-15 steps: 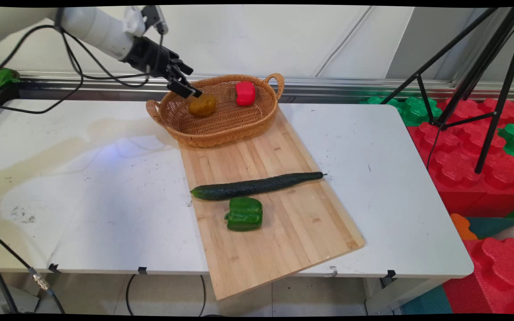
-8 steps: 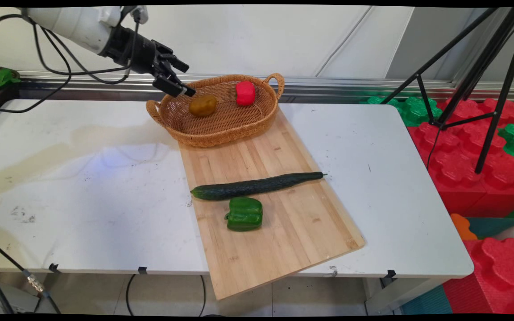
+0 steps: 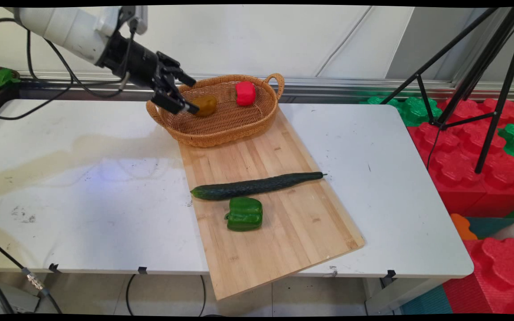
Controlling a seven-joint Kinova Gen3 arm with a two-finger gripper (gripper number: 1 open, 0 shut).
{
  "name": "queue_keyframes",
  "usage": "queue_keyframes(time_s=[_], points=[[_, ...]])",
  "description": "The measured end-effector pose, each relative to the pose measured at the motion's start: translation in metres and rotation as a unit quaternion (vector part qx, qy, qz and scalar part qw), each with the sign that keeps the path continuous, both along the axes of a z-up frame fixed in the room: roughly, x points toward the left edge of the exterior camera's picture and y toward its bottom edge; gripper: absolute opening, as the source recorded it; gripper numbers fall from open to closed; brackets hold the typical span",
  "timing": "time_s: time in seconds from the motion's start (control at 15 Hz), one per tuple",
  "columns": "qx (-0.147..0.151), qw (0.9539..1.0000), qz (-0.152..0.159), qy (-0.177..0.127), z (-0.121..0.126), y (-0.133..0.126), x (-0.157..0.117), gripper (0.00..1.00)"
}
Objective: Pick up the cucumber from the cutting board
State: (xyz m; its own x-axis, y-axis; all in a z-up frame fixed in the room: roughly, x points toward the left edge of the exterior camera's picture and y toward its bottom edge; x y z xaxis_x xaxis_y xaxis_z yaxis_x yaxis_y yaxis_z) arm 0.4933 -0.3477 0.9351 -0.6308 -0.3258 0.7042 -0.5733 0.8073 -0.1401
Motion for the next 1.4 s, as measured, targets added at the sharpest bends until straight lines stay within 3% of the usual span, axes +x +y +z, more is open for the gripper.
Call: queue_keyframes(time_s=[0.47,0.73,1.4], points=[[0.047,0.998,-0.039,-0.013,-0.038,0.001,-0.056,1.0],[0.071,0.9963,-0.045,-0.02,-0.057,-0.001,-0.081,1.0],[0.133,0.9871,-0.065,-0.061,-0.11,0.007,-0.111,1.0]])
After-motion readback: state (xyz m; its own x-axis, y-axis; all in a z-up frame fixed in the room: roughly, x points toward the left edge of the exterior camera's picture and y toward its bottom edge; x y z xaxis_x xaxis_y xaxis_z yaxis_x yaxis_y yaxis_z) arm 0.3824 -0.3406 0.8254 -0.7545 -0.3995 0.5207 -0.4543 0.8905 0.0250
